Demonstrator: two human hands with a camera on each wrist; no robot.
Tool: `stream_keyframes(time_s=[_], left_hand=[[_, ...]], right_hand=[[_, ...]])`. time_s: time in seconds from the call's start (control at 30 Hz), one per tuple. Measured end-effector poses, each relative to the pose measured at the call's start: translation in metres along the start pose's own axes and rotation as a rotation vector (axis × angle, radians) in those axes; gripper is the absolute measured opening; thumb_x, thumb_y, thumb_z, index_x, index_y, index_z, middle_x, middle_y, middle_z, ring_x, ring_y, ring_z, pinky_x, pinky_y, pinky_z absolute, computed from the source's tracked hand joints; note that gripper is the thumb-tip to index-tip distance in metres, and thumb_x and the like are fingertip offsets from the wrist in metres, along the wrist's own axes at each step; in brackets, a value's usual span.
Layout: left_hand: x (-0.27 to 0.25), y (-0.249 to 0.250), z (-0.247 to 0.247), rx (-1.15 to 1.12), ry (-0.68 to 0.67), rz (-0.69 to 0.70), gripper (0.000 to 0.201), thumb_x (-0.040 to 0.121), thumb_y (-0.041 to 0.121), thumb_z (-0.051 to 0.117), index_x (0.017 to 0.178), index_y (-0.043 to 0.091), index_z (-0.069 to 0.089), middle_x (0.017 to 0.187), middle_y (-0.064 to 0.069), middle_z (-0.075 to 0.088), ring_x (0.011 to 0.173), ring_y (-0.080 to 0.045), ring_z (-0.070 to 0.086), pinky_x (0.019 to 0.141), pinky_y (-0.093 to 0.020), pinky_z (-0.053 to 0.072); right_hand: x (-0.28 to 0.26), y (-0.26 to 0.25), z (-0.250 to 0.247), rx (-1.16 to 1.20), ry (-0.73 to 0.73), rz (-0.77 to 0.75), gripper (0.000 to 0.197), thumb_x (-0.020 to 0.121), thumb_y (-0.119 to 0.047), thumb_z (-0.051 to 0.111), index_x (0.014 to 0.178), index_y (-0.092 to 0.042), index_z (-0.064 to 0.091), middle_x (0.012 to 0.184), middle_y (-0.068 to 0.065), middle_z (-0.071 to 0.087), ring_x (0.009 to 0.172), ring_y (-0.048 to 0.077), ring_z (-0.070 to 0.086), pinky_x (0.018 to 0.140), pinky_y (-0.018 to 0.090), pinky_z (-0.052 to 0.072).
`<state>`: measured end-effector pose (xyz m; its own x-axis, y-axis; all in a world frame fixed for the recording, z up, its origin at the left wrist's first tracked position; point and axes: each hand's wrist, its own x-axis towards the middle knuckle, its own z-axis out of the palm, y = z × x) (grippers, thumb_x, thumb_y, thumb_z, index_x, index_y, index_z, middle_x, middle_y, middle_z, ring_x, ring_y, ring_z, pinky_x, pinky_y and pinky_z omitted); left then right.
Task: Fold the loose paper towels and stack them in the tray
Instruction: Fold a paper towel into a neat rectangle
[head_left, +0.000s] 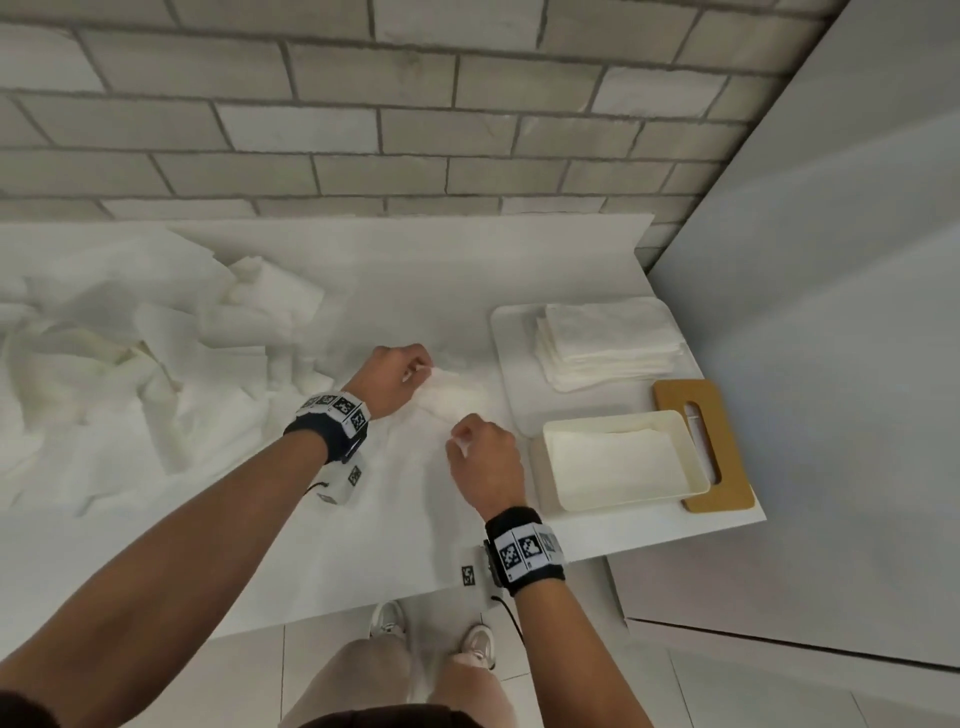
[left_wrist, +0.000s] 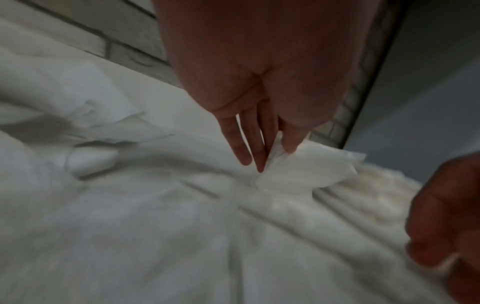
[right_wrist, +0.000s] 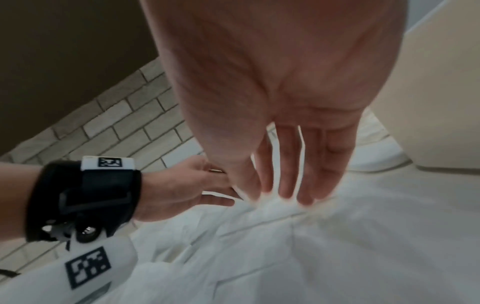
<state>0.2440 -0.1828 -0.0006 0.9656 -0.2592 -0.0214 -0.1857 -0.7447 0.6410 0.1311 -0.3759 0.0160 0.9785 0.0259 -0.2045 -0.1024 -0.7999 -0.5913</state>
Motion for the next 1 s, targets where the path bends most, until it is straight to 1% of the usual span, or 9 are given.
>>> stream_keyframes(time_s=[0.1, 0.2, 0.27, 0.37, 0.5, 0.7, 0.77, 0.87, 1.0], left_hand=[[-0.011, 0.013, -0.037, -0.097, -0.006, 0.124, 0.011, 0.107, 0.028, 0.059, 0.112, 0.019, 0.063, 0.099, 0.001, 0.075, 0.098, -0.018, 0.072, 0.09, -0.03, 0.056], [-0.023, 0.038, -0.074, -0.131, -0.087, 0.291, 0.011, 0.11, 0.028, 0.056, 0.115, 0.022, 0.063, 0.104, 0.008, 0.074, 0.102, -0.008, 0.072, 0.09, -0.022, 0.054], [-0.027, 0.053, -0.092, -0.15, -0.059, 0.369, 0.01, 0.109, 0.027, 0.058, 0.114, 0.021, 0.065, 0.104, 0.011, 0.073, 0.101, -0.007, 0.072, 0.091, -0.026, 0.055], [-0.031, 0.065, -0.099, -0.336, 0.048, 0.362, 0.018, 0.103, 0.027, 0.07, 0.119, 0.019, 0.066, 0.109, 0.008, 0.074, 0.106, -0.015, 0.072, 0.096, -0.029, 0.056], [-0.04, 0.054, -0.073, -0.524, 0.006, 0.185, 0.06, 0.088, 0.029, 0.087, 0.137, 0.024, 0.053, 0.125, 0.005, 0.071, 0.119, -0.01, 0.068, 0.102, -0.023, 0.052], [-0.034, -0.007, -0.023, -0.278, -0.074, 0.039, 0.037, 0.09, -0.002, 0.064, 0.111, 0.029, 0.067, 0.106, 0.004, 0.075, 0.1, -0.014, 0.072, 0.088, -0.034, 0.057], [-0.026, -0.022, -0.014, -0.108, 0.008, -0.077, 0.037, 0.093, 0.019, 0.073, 0.128, 0.02, 0.063, 0.124, -0.002, 0.067, 0.119, -0.027, 0.063, 0.101, -0.043, 0.052], [-0.013, -0.034, 0.002, 0.17, -0.156, -0.21, 0.085, 0.085, 0.057, 0.078, 0.153, 0.02, 0.043, 0.145, -0.007, 0.05, 0.136, -0.033, 0.045, 0.111, -0.051, 0.043], [-0.008, -0.029, 0.019, 0.307, -0.135, -0.154, 0.053, 0.084, 0.05, 0.079, 0.13, 0.03, 0.062, 0.135, -0.003, 0.05, 0.132, -0.029, 0.043, 0.11, -0.049, 0.036]], right_hand=[[-0.004, -0.018, -0.019, 0.089, 0.367, -0.154, 0.054, 0.092, -0.025, 0.079, 0.14, -0.02, 0.054, 0.143, 0.005, 0.054, 0.131, 0.025, 0.055, 0.106, 0.038, 0.05], [0.008, -0.044, -0.051, -0.059, 0.425, -0.381, 0.087, 0.085, -0.031, 0.083, 0.159, -0.022, 0.039, 0.161, 0.002, 0.041, 0.153, 0.026, 0.036, 0.122, 0.039, 0.031], [0.025, -0.057, -0.066, -0.123, 0.343, -0.416, 0.078, 0.087, -0.028, 0.084, 0.154, -0.026, 0.045, 0.144, -0.001, 0.059, 0.14, 0.024, 0.052, 0.114, 0.041, 0.04], [0.045, -0.063, -0.081, -0.087, 0.289, -0.432, 0.027, 0.096, -0.026, 0.078, 0.121, -0.025, 0.067, 0.107, 0.0, 0.072, 0.1, 0.026, 0.068, 0.084, 0.044, 0.055], [0.038, -0.069, -0.106, 0.143, 0.23, -0.438, 0.013, 0.1, -0.031, 0.077, 0.103, -0.02, 0.07, 0.09, -0.007, 0.073, 0.084, 0.011, 0.066, 0.08, 0.029, 0.052], [-0.002, -0.013, -0.145, 0.133, 0.385, -0.211, 0.022, 0.102, -0.041, 0.074, 0.115, -0.023, 0.068, 0.1, -0.008, 0.077, 0.091, 0.015, 0.071, 0.081, 0.036, 0.054], [-0.018, 0.015, -0.162, 0.254, 0.404, -0.095, 0.013, 0.101, -0.033, 0.076, 0.108, -0.026, 0.068, 0.096, -0.011, 0.077, 0.088, 0.013, 0.073, 0.078, 0.039, 0.058], [-0.032, 0.064, -0.18, 0.437, 0.406, 0.119, 0.012, 0.1, -0.02, 0.077, 0.108, -0.026, 0.073, 0.097, -0.013, 0.079, 0.09, 0.014, 0.077, 0.079, 0.042, 0.063], [-0.029, 0.138, -0.181, 0.215, 0.302, 0.347, 0.028, 0.095, -0.024, 0.081, 0.122, -0.022, 0.073, 0.103, 0.001, 0.08, 0.096, 0.033, 0.077, 0.081, 0.05, 0.064]])
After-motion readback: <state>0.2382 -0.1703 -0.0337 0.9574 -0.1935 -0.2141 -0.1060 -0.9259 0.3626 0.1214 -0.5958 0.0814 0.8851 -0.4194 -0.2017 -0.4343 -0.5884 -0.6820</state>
